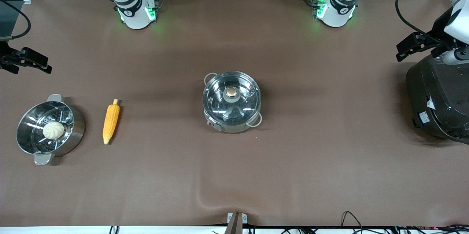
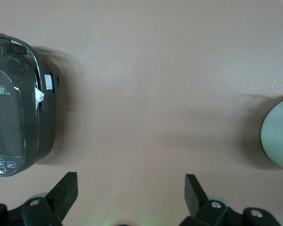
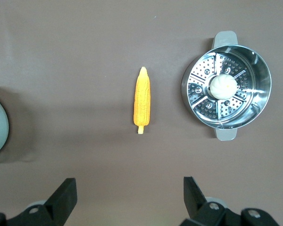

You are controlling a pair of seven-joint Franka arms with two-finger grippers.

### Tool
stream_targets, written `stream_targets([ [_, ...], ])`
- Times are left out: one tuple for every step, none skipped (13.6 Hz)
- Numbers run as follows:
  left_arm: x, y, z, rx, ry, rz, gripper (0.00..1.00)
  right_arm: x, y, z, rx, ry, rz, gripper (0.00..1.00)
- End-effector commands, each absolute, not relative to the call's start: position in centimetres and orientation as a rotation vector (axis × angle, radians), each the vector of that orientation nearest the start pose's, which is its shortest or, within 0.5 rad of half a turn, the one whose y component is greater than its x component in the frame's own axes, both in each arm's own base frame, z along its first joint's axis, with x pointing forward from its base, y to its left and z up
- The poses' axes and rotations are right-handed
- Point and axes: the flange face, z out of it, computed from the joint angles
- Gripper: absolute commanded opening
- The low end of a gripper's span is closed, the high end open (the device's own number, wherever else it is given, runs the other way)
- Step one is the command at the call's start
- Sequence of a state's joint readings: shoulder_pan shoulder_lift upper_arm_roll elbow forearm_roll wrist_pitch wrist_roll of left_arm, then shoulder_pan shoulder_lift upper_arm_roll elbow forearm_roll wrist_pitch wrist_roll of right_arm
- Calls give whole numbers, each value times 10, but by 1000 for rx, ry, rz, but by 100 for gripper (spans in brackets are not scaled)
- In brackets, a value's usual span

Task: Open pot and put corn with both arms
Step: 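Move the right gripper toward the yellow corn cob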

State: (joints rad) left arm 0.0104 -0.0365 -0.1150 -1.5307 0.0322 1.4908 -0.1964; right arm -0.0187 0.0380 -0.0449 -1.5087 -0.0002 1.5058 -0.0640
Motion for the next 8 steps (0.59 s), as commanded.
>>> stream_targets([
  [525, -50, 664, -3101, -126, -19, 100, 560, -36, 629, -3127, 16, 56, 100],
  [526, -46, 664, -3106, -140, -21, 100, 559, -36, 630, -3127, 16, 54, 100],
  [526, -41, 664, -3102, -168, -21, 100, 560, -36, 629, -3127, 16, 56, 100],
  [529, -43, 661, -3089, -167, -15, 100, 560, -36, 629, -3127, 16, 56, 100],
  [533, -45, 664, -3089, -161, -27, 100, 560, -36, 629, -3127, 16, 56, 100],
  [538, -49, 667, -3093, -170, -36, 100, 560, -36, 630, -3127, 16, 54, 100],
  [539, -48, 672, -3093, -183, -58, 100, 560, -37, 630, -3127, 16, 54, 100],
  [539, -48, 673, -3096, -185, -57, 100, 563, -36, 624, -3128, 14, 68, 100],
])
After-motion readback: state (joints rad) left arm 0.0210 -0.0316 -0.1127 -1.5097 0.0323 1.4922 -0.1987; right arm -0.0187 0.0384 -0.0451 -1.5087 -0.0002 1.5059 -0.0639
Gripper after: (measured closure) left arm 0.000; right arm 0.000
